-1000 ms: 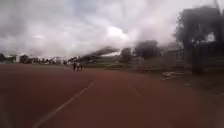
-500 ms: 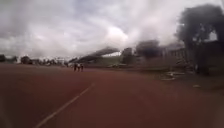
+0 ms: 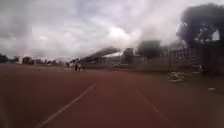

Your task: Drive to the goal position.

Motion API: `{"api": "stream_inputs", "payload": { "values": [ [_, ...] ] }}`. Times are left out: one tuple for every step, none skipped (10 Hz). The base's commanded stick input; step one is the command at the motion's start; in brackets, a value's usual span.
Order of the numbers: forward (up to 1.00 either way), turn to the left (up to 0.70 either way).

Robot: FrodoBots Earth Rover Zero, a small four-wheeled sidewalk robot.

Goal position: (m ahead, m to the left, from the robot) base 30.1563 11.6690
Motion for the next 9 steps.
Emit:
{"api": "stream_inputs", "payload": {
  "values": [
    [0.85,0.00],
    [0.85,0.00],
    [0.85,0.00],
    [0.85,0.00],
    [0.85,0.00],
    [0.85,0.00],
    [0.85,0.00],
    [0.85,0.00],
    [0.85,0.00]
  ]
}}
